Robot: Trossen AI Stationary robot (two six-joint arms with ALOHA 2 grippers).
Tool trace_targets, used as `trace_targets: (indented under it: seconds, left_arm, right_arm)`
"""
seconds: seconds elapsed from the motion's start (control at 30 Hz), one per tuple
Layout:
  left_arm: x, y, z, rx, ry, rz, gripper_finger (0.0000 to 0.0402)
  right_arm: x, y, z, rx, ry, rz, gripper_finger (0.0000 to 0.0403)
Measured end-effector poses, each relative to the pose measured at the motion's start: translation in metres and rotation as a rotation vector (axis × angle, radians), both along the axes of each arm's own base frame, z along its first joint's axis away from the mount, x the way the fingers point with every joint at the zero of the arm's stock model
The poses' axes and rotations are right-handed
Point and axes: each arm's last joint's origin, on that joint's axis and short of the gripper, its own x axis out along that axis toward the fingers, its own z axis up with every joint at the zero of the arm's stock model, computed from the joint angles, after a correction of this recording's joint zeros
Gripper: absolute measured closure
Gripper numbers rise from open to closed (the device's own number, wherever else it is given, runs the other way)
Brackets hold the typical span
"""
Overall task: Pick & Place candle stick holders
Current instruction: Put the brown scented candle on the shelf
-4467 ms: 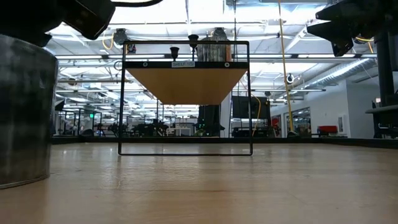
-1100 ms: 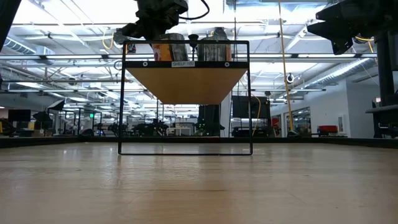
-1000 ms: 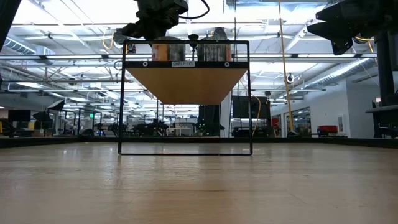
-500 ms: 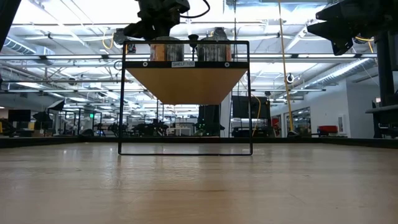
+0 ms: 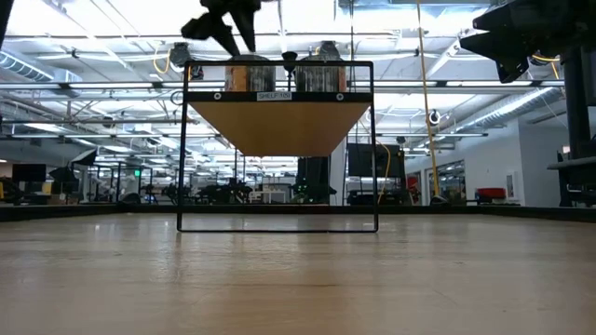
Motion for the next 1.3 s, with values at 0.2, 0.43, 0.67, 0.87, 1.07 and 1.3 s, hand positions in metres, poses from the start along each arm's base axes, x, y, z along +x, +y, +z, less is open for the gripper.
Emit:
trace_targets:
  seconds: [0.2, 0.43, 0.67, 0.87, 1.07, 1.3]
  left_arm:
    - [-0.025, -0.018, 0.016, -0.042, 0.001, 0.059, 0.0268]
    - [-0.033, -0.058, 0.011, -0.05, 0.146, 0.069, 0.0318]
    - [-0.03, -0.113, 0.013, 0.088, 0.084, 0.003, 0.0386]
    - [-0.02, -0.155, 0.022, 0.186, -0.133, -0.118, 0.0388]
    - [-0.026, -0.184, 0.021, 0.27, -0.198, -0.13, 0.0398]
    - [-0.038, -0.208, -0.007, 0.268, -0.259, -0.086, 0.0397]
  right_arm:
    - [0.0, 0.0, 0.0, 0.005, -0.003, 0.0, 0.0244]
    - [0.0, 0.0, 0.0, 0.032, -0.005, 0.0, 0.0242]
    - [0.0, 0.0, 0.0, 0.124, -0.013, 0.001, 0.0241]
    - [0.0, 0.0, 0.004, 0.187, -0.051, 0.004, 0.0243]
    - [-0.001, 0.003, 0.017, 0.232, -0.17, 0.129, 0.0246]
    - [-0.003, 0.007, 0.029, 0.202, -0.274, 0.261, 0.0256]
